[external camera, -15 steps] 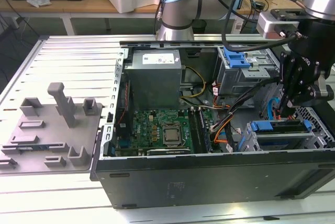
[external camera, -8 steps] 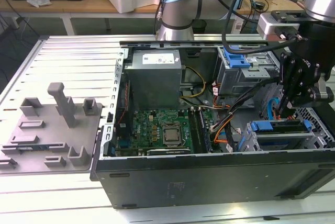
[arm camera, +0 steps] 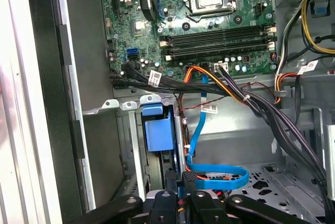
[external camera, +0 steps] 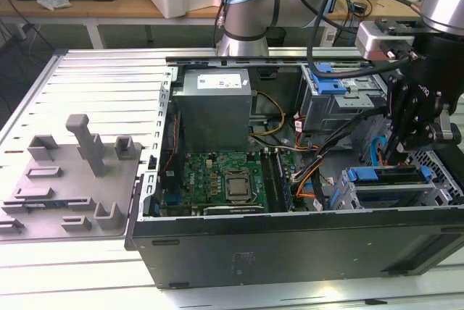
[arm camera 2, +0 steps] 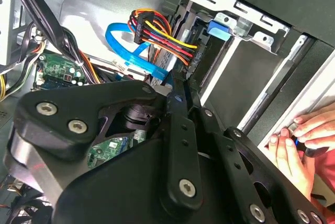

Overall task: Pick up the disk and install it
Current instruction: 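Insert the second disk wire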

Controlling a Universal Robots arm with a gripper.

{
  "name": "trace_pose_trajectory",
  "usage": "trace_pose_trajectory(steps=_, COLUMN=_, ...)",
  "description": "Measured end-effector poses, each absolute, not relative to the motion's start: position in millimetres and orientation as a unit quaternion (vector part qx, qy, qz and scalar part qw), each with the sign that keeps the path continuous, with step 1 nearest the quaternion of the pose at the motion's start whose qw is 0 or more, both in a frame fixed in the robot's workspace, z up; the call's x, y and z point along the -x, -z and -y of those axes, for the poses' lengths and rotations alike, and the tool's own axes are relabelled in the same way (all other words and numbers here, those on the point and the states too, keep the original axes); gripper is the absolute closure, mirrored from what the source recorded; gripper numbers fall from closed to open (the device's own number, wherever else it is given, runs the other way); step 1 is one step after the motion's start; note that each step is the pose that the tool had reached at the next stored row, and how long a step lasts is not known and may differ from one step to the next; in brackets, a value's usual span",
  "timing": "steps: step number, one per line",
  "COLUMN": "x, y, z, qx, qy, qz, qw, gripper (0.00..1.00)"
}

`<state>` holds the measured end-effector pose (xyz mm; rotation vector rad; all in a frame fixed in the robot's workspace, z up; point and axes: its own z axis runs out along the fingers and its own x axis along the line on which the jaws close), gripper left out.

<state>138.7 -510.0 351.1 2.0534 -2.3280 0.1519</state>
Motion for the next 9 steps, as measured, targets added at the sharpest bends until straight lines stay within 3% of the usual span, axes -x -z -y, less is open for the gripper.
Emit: trace_pose_trajectory(steps=9, x=-138.7, y=-349.9, z=510.0, qx=-0.662, qy=-0.049, qz=0.747, qw=0.017, gripper=0.84)
